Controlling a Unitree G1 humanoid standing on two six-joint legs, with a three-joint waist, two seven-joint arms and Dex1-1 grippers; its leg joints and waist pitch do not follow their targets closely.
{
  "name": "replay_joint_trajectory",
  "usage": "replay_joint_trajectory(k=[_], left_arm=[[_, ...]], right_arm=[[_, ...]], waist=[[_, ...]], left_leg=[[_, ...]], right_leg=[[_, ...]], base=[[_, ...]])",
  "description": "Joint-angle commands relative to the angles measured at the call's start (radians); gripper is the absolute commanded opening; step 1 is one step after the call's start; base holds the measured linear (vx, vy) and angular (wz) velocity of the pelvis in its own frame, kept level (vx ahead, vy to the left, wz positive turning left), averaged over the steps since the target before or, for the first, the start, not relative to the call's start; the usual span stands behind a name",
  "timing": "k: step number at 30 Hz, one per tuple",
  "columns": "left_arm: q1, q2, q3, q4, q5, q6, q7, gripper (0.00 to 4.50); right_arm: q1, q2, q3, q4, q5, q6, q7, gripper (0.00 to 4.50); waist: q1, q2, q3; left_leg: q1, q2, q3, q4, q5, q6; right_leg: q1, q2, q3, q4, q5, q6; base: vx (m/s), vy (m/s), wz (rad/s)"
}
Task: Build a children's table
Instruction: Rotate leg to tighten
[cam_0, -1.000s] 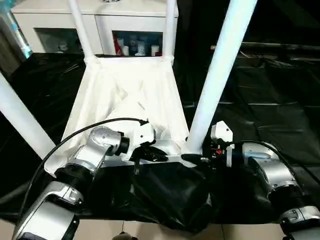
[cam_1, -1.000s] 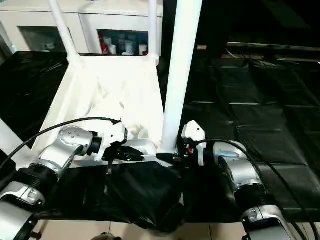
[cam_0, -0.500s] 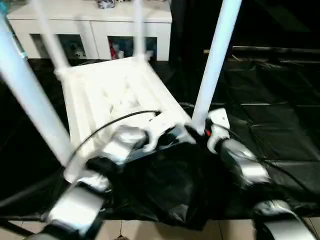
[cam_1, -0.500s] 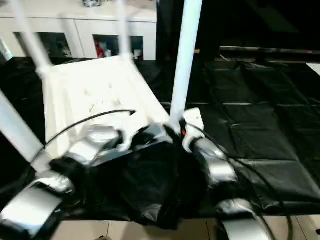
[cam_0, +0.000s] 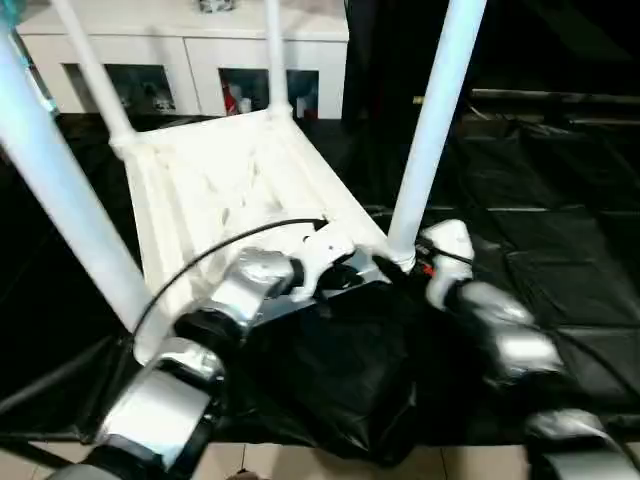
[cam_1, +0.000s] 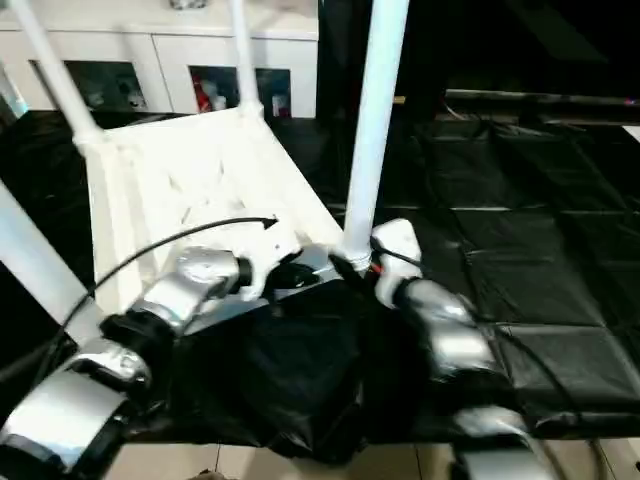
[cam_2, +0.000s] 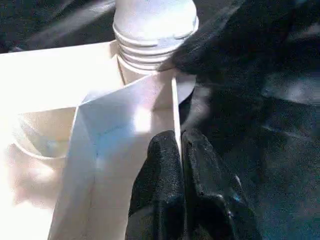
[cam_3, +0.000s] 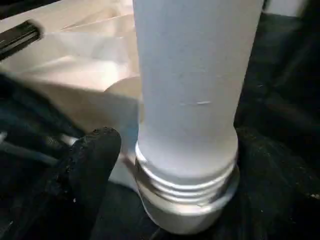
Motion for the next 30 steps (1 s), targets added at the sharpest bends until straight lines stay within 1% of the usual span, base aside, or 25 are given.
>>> replay_joint_trajectory(k=[1, 2, 3, 4, 5, 8, 10, 13, 14, 17, 19, 21, 22, 23, 26, 28, 29, 30], left_arm=[[0.028, 0.015, -0.015, -0.034, -0.028, -0.049, -0.088, 0.0], [0.04, 0.039, -0.022, -0.047, -0.034, -0.068, -0.146, 0.0], [0.046, 0.051, -0.024, -0.052, -0.038, -0.072, -0.173, 0.0], [0.047, 0.055, -0.025, -0.054, -0.039, -0.074, -0.182, 0.0], [0.055, 0.071, -0.024, -0.065, -0.05, -0.08, -0.229, 0.0], [0.071, 0.099, -0.02, -0.098, -0.079, -0.066, -0.318, 0.0], [0.075, 0.107, -0.019, -0.107, -0.083, -0.062, -0.337, 0.0], [0.08, 0.115, -0.011, -0.114, -0.086, -0.065, -0.356, 0.0], [0.082, 0.118, -0.01, -0.118, -0.088, -0.064, -0.364, 0.0], [0.085, 0.124, -0.009, -0.121, -0.089, -0.065, -0.375, 0.0], [0.087, 0.125, -0.005, -0.124, -0.089, -0.065, -0.375, 0.0], [0.089, 0.125, -0.001, -0.128, -0.09, -0.06, -0.378, 0.0], [0.09, 0.124, 0.002, -0.128, -0.09, -0.059, -0.376, 0.0], [0.09, 0.122, 0.004, -0.127, -0.091, -0.057, -0.373, 0.0], [0.089, 0.118, 0.008, -0.121, -0.091, -0.057, -0.362, 0.0], [0.069, 0.102, 0.015, -0.081, -0.062, -0.052, -0.265, 0.0], [0.069, 0.102, 0.015, -0.081, -0.062, -0.052, -0.265, 0.0], [0.058, 0.094, 0.018, -0.061, -0.046, -0.045, -0.216, 0.0]], right_arm=[[0.021, -0.019, 0.1, -0.068, 0.019, 0.018, 0.197, 3.88], [0.023, -0.046, 0.102, -0.072, 0.028, 0.023, 0.243, 3.88], [0.022, -0.056, 0.101, -0.072, 0.031, 0.025, 0.26, 3.88], [0.021, -0.059, 0.101, -0.072, 0.033, 0.025, 0.265, 3.88], [0.019, -0.072, 0.1, -0.073, 0.036, 0.025, 0.29, 3.88], [0.014, -0.089, 0.104, -0.065, 0.019, 0.01, 0.321, 3.88], [0.013, -0.092, 0.105, -0.063, 0.015, 0.006, 0.33, 3.88], [0.014, -0.093, 0.106, -0.069, 0.021, 0.011, 0.343, 3.88], [0.015, -0.094, 0.107, -0.071, 0.024, 0.013, 0.348, 3.56], [0.015, -0.091, 0.106, -0.069, 0.033, 0.018, 0.36, 3.51], [0.013, -0.086, 0.102, -0.067, 0.039, 0.022, 0.362, 3.22], [0.012, -0.081, 0.098, -0.062, 0.043, 0.022, 0.365, 3.03], [0.012, -0.078, 0.097, -0.059, 0.044, 0.021, 0.364, 3.03], [0.012, -0.076, 0.095, -0.055, 0.043, 0.019, 0.364, 2.86], [0.014, -0.069, 0.089, -0.048, 0.042, 0.016, 0.348, 2.82], [0.005, -0.041, 0.075, -0.006, 0.008, 0.001, 0.225, 2.8], [0.005, -0.041, 0.075, -0.006, 0.008, 0.001, 0.225, 2.79], [-0.002, -0.028, 0.069, 0.017, -0.012, -0.009, 0.161, 2.79]], waist=[[0.004, -0.014, -0.055], [0.006, -0.01, -0.054], [0.006, -0.008, -0.054], [0.005, -0.009, -0.054], [0.004, -0.007, -0.054], [0.005, -0.006, -0.056], [0.006, -0.005, -0.058], [0.012, -0.007, -0.058], [0.012, -0.006, -0.058], [0.013, -0.007, -0.059], [0.013, -0.006, -0.059], [0.014, -0.006, -0.06], [0.014, -0.005, -0.059], [0.014, -0.006, -0.059], [0.014, -0.005, -0.059], [0.012, -0.005, -0.058], [0.009, -0.005, -0.055], [0.008, -0.007, -0.055]], left_leg=[[0.008, 0.071, -0.038, -0.072, -0.203, 0.078], [0.009, 0.073, -0.037, -0.073, -0.206, 0.081], [0.009, 0.074, -0.037, -0.073, -0.21, 0.079], [0.008, 0.075, -0.036, -0.074, -0.22, 0.074], [0.011, 0.077, -0.038, -0.076, -0.227, 0.065], [0.011, 0.078, -0.037, -0.076, -0.215, 0.056], [0.012, 0.078, -0.035, -0.075, -0.206, 0.055], [0.01, 0.078, -0.034, -0.073, -0.183, 0.062], [0.01, 0.078, -0.035, -0.073, -0.182, 0.062], [0.009, 0.078, -0.034, -0.072, -0.176, 0.064], [0.009, 0.077, -0.034, -0.071, -0.171, 0.066], [0.009, 0.077, -0.033, -0.071, -0.168, 0.066], [0.009, 0.077, -0.033, -0.071, -0.169, 0.066], [0.009, 0.077, -0.034, -0.071, -0.17, 0.065], [0.009, 0.076, -0.033, -0.071, -0.174, 0.061], [0.01, 0.077, -0.034, -0.072, -0.181, 0.054], [0.012, 0.075, -0.036, -0.074, -0.202, 0.043], [0.011, 0.074, -0.036, -0.074, -0.212, 0.038]], right_leg=[[0.042, -0.089, 0.054, -0.085, -0.24, -0.223], [0.04, -0.089, 0.054, -0.085, -0.242, -0.225], [0.038, -0.088, 0.053, -0.084, -0.243, -0.227], [0.037, -0.087, 0.053, -0.083, -0.249, -0.23], [0.036, -0.088, 0.053, -0.083, -0.254, -0.235], [0.034, -0.088, 0.054, -0.077, -0.216, -0.252], [0.034, -0.089, 0.054, -0.074, -0.191, -0.262], [0.035, -0.09, 0.055, -0.069, -0.156, -0.268], [0.036, -0.09, 0.054, -0.069, -0.156, -0.268], [0.036, -0.09, 0.054, -0.068, -0.147, -0.269], [0.036, -0.089, 0.054, -0.067, -0.14, -0.27], [0.036, -0.089, 0.054, -0.067, -0.138, -0.27], [0.036, -0.089, 0.054, -0.067, -0.138, -0.271], [0.036, -0.089, 0.054, -0.067, -0.14, -0.27], [0.036, -0.089, 0.054, -0.068, -0.147, -0.269], [0.033, -0.089, 0.055, -0.068, -0.157, -0.266], [0.031, -0.09, 0.055, -0.074, -0.193, -0.261], [0.033, -0.091, 0.055, -0.075, -0.215, -0.256]], base=[[0.0, 0.0, 0.0], [0.0, 0.0, 0.0], [0.0, 0.0, 0.0], [0.0, 0.0, 0.0], [0.0, 0.0, 0.0], [0.0, 0.0, 0.0], [0.0, 0.0, 0.0], [0.0, 0.0, 0.0], [0.0, 0.0, 0.0], [0.0, 0.0, 0.0], [0.0, 0.0, 0.0], [0.0, 0.0, 0.0], [0.0, 0.0, 0.0], [0.0, 0.0, 0.0], [0.0, 0.0, 0.0], [0.0, 0.0, 0.0], [0.0, 0.0, 0.0], [0.0, 0.0, 0.0]])
